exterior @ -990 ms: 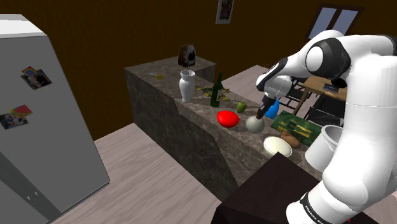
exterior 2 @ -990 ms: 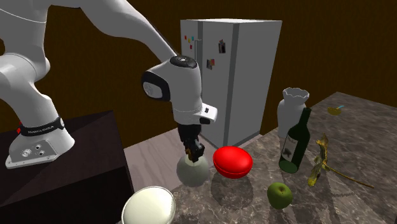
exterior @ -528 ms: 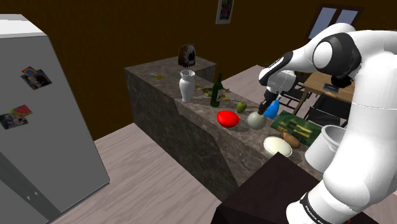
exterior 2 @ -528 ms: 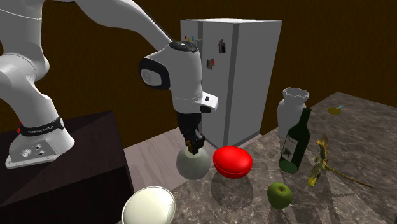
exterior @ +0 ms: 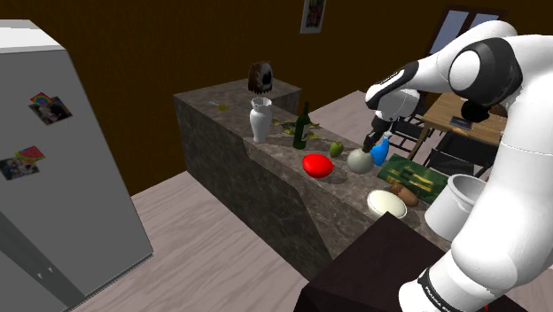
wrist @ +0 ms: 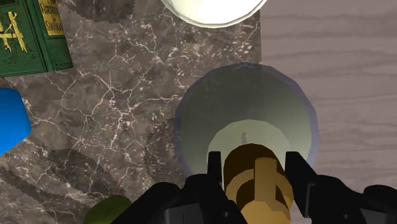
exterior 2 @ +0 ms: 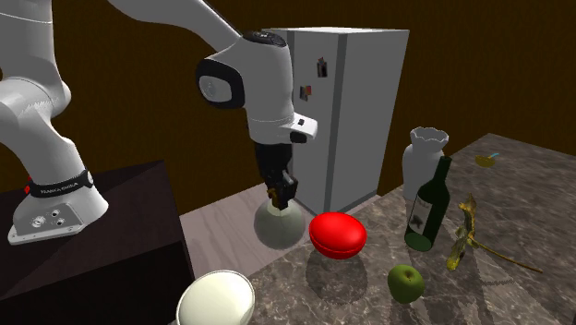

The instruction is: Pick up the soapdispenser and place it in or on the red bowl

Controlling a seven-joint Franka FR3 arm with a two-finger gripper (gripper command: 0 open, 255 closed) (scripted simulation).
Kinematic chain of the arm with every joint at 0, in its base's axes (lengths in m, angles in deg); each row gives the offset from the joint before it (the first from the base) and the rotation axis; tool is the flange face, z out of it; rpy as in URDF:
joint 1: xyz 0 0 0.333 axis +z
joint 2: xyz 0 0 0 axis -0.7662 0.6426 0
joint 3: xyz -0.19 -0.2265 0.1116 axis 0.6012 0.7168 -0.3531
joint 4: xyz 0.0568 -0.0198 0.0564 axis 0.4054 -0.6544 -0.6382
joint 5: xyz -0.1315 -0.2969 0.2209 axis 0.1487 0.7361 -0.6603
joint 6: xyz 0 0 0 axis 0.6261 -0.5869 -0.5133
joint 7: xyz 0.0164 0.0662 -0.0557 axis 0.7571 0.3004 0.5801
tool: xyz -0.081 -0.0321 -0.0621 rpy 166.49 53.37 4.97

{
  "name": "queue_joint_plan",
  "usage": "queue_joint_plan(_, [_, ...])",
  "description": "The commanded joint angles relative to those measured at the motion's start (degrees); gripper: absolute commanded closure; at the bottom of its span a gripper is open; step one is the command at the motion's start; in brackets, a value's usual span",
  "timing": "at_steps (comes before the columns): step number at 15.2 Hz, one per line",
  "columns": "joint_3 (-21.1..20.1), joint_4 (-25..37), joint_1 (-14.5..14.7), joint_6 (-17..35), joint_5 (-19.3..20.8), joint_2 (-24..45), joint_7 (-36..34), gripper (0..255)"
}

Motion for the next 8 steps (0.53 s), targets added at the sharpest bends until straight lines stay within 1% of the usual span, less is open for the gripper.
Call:
queue_joint_plan(1, [0.2,0.4,0.2,-0.9,0.5,-0.6,-0.4,255])
queue_joint_plan(8, [-2.1,16.5,1.7,-8.7,-0.3,7.5,-6.9,255])
